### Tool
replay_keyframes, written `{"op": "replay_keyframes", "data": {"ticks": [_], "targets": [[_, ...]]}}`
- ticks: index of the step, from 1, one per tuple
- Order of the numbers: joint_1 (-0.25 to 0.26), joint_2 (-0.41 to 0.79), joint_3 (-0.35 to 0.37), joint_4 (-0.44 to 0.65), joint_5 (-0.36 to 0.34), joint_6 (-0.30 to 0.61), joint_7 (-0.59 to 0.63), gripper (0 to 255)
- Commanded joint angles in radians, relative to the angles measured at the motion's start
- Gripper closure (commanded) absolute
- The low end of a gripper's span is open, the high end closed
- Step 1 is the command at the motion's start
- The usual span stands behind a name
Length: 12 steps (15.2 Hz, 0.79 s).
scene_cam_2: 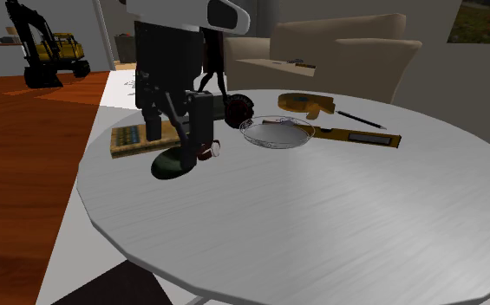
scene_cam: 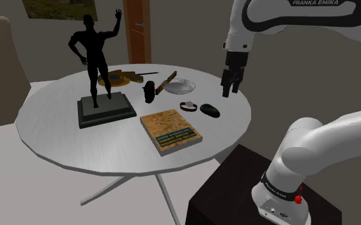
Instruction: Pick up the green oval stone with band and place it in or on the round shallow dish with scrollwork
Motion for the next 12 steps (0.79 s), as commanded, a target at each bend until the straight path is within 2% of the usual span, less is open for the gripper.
{"op": "replay_keyframes", "data": {"ticks": [1, 8, 12], "targets": [[0.0, 0.0, 0.0, 0.0, 0.0, 0.0, 0.0, 0], [0.01, 0.048, 0.228, -0.031, 0.017, 0.216, 0.262, 0], [0.011, 0.046, 0.231, -0.086, 0.02, 0.269, 0.261, 0]]}}
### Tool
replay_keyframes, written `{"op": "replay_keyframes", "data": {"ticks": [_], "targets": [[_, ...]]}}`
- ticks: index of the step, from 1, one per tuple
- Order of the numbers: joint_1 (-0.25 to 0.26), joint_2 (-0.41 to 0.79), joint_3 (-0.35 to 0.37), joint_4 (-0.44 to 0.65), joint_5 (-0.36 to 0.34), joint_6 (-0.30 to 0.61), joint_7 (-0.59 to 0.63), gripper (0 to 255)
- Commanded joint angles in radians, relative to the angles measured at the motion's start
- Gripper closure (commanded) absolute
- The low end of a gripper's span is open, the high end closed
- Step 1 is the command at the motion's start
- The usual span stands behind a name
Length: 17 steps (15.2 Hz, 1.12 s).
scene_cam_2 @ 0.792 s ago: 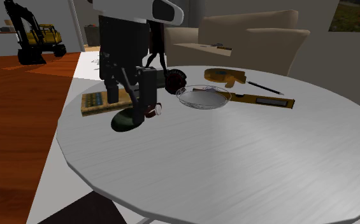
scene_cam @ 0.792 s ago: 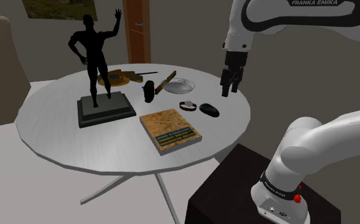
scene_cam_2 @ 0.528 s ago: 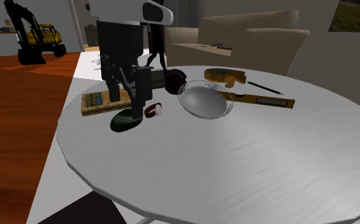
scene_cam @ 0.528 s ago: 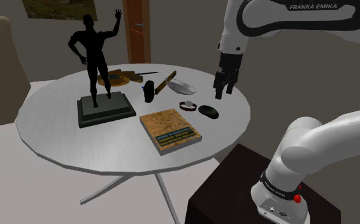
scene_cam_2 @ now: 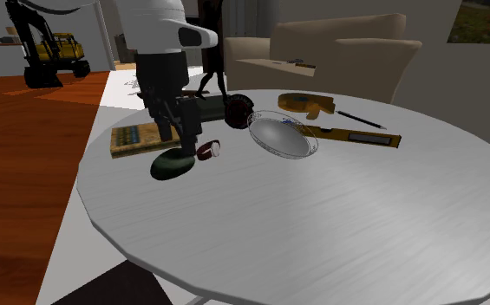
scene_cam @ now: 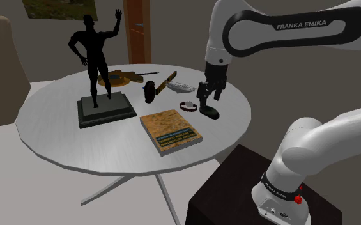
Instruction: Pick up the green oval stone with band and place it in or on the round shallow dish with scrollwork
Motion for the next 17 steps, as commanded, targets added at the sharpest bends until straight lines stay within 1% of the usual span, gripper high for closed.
{"op": "replay_keyframes", "data": {"ticks": [1, 4, 11, 12, 17], "targets": [[0.001, 0.001, 0.005, -0.026, 0.002, 0.029, 0.003, 0], [0.002, 0.003, 0.007, -0.06, 0.004, 0.064, 0.003, 0], [0.002, 0.003, 0.007, -0.06, 0.004, 0.064, 0.003, 0], [0.002, 0.003, 0.007, -0.06, 0.004, 0.064, 0.003, 255], [0.002, 0.003, 0.007, -0.06, 0.004, 0.064, 0.003, 255]]}}
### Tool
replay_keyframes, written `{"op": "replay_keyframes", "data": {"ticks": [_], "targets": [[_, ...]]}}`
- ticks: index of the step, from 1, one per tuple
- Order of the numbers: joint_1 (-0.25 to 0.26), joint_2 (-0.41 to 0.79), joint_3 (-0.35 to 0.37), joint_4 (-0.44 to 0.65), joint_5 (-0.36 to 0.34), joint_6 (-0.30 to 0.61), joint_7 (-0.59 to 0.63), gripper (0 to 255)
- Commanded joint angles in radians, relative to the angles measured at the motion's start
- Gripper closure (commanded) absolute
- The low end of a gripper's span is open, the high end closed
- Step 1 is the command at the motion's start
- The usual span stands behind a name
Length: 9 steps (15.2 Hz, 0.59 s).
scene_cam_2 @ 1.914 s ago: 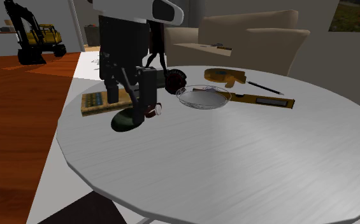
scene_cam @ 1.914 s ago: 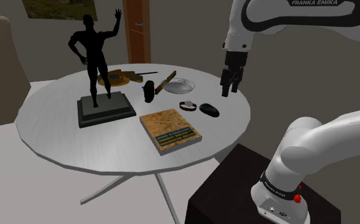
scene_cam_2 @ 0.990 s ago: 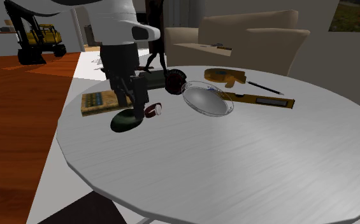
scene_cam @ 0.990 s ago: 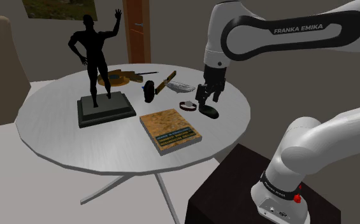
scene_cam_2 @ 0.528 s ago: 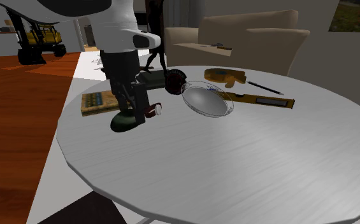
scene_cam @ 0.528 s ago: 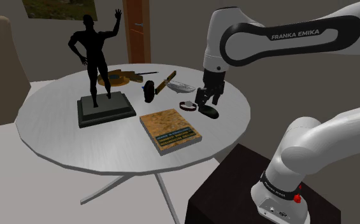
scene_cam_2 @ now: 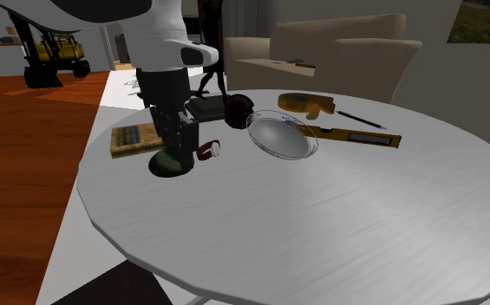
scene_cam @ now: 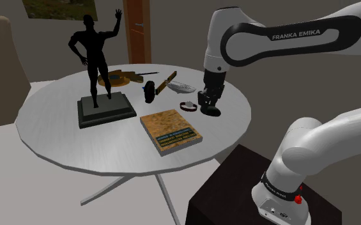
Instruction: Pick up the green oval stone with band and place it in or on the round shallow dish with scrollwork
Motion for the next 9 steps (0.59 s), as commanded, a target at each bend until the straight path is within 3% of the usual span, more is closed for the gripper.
{"op": "replay_keyframes", "data": {"ticks": [1, 9], "targets": [[0.0, 0.0, 0.0, 0.0, 0.0, 0.0, 0.0, 255], [-0.003, 0.0, -0.005, 0.067, -0.005, -0.067, 0.0, 255]]}}
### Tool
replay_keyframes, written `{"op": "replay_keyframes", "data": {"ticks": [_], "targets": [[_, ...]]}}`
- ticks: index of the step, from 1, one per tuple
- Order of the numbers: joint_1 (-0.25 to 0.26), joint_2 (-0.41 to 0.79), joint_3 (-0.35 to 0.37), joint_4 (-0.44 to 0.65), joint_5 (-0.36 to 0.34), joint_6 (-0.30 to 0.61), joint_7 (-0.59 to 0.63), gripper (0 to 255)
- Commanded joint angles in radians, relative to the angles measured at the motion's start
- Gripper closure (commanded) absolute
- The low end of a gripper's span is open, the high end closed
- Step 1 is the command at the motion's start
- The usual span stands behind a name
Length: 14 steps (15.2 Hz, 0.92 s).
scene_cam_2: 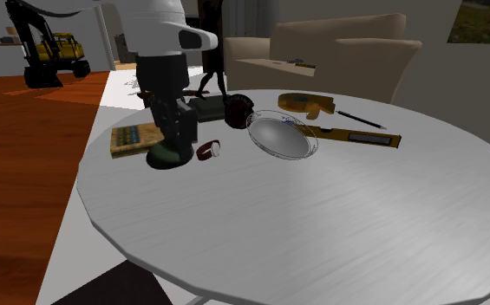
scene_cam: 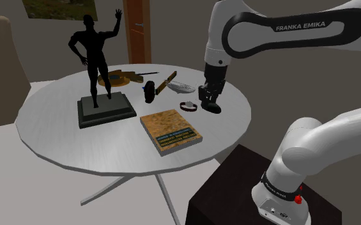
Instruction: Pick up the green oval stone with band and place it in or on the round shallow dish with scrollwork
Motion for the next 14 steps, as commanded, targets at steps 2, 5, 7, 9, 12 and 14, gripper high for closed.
{"op": "replay_keyframes", "data": {"ticks": [2, 5, 7, 9, 12, 14], "targets": [[-0.002, 0.002, -0.004, 0.041, -0.003, -0.04, -0.001, 255], [-0.004, 0.006, -0.007, 0.084, -0.006, -0.079, -0.002, 255], [-0.005, 0.01, -0.009, 0.114, -0.008, -0.105, -0.002, 255], [-0.006, 0.014, -0.01, 0.144, -0.01, -0.13, -0.002, 255], [-0.007, 0.023, -0.013, 0.19, -0.012, -0.168, -0.002, 255], [-0.008, 0.029, -0.014, 0.222, -0.014, -0.193, -0.001, 255]]}}
